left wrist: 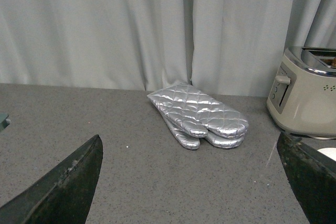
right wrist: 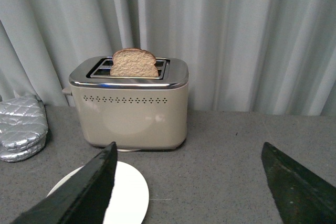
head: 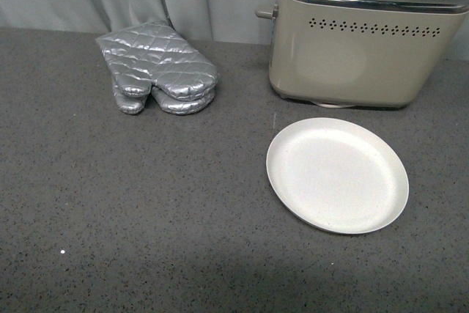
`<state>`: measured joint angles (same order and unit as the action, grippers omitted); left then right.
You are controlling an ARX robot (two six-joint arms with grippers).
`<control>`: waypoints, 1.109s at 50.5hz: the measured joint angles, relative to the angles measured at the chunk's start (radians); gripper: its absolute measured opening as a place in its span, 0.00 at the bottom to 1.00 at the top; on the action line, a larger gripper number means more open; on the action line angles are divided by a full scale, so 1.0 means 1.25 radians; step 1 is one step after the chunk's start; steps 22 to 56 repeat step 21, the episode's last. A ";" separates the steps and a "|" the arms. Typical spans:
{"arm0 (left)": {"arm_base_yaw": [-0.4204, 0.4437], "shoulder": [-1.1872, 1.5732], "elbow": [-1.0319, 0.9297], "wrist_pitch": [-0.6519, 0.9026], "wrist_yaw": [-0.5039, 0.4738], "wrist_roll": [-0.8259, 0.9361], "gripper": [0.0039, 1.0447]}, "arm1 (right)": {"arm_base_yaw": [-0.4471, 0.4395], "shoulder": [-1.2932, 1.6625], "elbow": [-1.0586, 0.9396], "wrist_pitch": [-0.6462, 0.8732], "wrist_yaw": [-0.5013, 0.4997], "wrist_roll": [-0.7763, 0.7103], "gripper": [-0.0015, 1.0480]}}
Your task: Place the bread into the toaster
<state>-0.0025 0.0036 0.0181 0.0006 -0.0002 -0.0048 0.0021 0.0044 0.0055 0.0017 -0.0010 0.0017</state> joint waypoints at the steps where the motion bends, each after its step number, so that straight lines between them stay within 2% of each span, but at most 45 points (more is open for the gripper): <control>1: 0.000 0.000 0.000 0.000 0.000 0.000 0.94 | 0.000 0.000 0.000 0.000 0.000 0.000 0.80; 4: 0.000 0.000 0.000 0.000 0.000 0.000 0.94 | 0.000 0.000 0.000 0.000 0.000 0.001 0.92; 8: 0.000 0.000 0.000 0.000 0.000 0.000 0.94 | 0.000 0.000 0.000 0.000 0.000 0.001 0.90; 56: 0.000 0.000 0.000 0.000 0.000 0.000 0.94 | 0.000 0.000 0.000 0.000 0.000 0.001 0.91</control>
